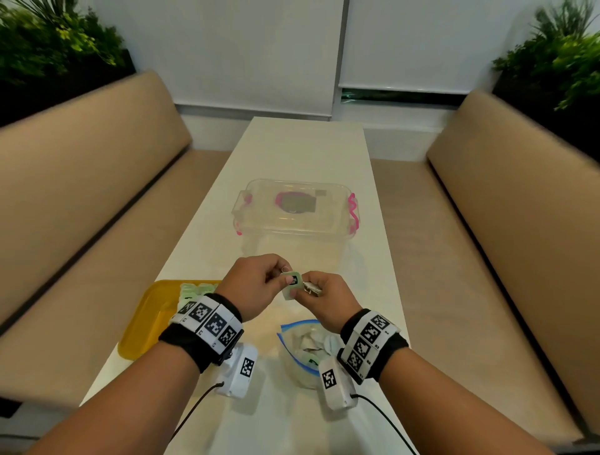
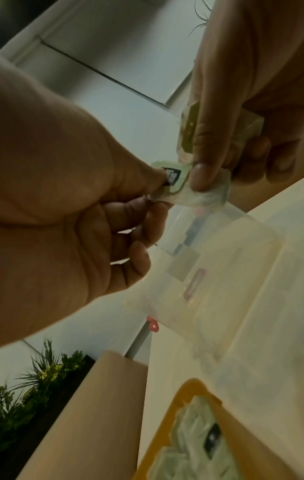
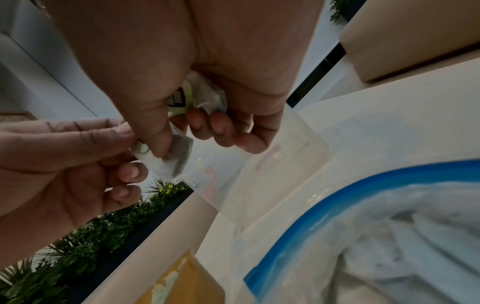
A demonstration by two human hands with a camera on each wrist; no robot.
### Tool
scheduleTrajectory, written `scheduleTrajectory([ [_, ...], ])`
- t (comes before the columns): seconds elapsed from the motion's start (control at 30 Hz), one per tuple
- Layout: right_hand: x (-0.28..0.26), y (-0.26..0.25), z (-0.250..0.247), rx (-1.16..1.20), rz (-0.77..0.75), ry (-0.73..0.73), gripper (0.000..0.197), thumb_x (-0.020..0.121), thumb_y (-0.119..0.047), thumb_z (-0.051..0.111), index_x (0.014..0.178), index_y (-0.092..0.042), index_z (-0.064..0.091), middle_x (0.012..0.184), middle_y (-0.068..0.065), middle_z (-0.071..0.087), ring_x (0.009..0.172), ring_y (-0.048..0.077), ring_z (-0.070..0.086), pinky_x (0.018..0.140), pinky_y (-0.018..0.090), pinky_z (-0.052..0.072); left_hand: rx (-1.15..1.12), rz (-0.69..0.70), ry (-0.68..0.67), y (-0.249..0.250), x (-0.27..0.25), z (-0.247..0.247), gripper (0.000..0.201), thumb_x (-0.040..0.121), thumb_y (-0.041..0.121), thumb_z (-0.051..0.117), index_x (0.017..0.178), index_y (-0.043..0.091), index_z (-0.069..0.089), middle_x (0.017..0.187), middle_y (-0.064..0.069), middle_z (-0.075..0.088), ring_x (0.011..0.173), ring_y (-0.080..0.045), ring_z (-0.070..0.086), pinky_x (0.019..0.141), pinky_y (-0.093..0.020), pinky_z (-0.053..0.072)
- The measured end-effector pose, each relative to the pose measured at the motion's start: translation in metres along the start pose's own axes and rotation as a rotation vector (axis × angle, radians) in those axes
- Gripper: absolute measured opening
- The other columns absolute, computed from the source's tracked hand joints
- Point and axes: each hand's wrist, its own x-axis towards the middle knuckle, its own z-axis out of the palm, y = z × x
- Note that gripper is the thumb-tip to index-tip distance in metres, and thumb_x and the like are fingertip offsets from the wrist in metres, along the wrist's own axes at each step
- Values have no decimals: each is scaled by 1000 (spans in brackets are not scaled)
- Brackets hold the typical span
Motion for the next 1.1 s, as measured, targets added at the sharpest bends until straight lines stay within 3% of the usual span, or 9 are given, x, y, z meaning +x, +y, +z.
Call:
scheduleTrajectory([
  [0.2, 15, -20, 31, -6, 53, 0, 14, 84, -27, 75, 85, -13, 76, 88, 8, 70, 78, 18, 63, 76, 34, 51, 59, -13, -14, -21, -3, -37, 3, 89, 28, 69, 90, 30, 68, 77, 9, 66, 75, -8, 61, 67, -15, 45],
  [0.27, 20, -26, 39, 7, 23, 30, 5, 86, -20, 74, 86, -16, 75, 81, 1, 70, 70, 9, 61, 67, 27, 51, 103, -7, -59, -28, -2, -51, 4, 89, 28, 68, 93, 30, 69, 75, 11, 64, 73, -8, 60, 68, -21, 47],
  [0.37, 26, -34, 56, -28, 17, 15, 2, 84, -15, 74, 85, -14, 73, 67, -10, 63, 53, -1, 50, 55, 14, 39, 157, -9, -125, -40, -2, -69, 3, 86, 30, 70, 86, 31, 67, 71, 14, 59, 67, -7, 57, 66, -24, 47],
  [0.5, 31, -39, 83, -78, 87, -62, 10, 85, -24, 73, 94, -19, 70, 78, 0, 67, 64, 9, 54, 65, 27, 47, 234, -44, -182, -65, -5, -90, 6, 84, 34, 71, 82, 33, 65, 80, 16, 62, 68, -1, 55, 64, -19, 40],
  [0.6, 31, -47, 100, -57, 136, -84, 23, 93, -18, 59, 114, -18, 51, 78, 1, 53, 63, 14, 48, 61, 24, 42, 356, -85, -220, -89, -4, -109, 5, 85, 34, 70, 84, 34, 65, 87, 14, 65, 80, -6, 58, 71, -23, 44],
  [0.73, 33, -48, 115, 35, 241, -81, 12, 93, -10, 46, 98, -16, 37, 78, 4, 44, 68, 20, 39, 61, 31, 36, 515, -168, -369, -121, -8, -122, 9, 86, 31, 71, 91, 26, 67, 83, 13, 61, 79, -9, 57, 68, -22, 40],
  [0.9, 36, -50, 131, 37, 212, -85, 11, 89, -10, 55, 82, -19, 52, 73, 1, 55, 64, 18, 50, 61, 30, 41, 678, -272, -621, -153, -14, -108, 20, 84, 29, 74, 100, 18, 70, 93, 3, 65, 83, -16, 58, 74, -25, 47],
  [1.0, 34, -52, 139, -5, 131, -80, 12, 89, -16, 66, 81, -21, 59, 78, 3, 66, 70, 18, 61, 64, 33, 52, 746, -290, -643, -163, -10, -100, 21, 83, 30, 74, 100, 19, 72, 102, 0, 70, 88, -18, 62, 74, -26, 49],
  [1.1, 32, -47, 144, -19, 148, -42, 10, 86, -19, 72, 78, -22, 68, 80, 7, 73, 76, 22, 68, 74, 38, 57, 785, -310, -590, -165, -3, -92, 24, 83, 34, 73, 99, 16, 72, 98, -3, 71, 87, -21, 67, 76, -31, 55],
])
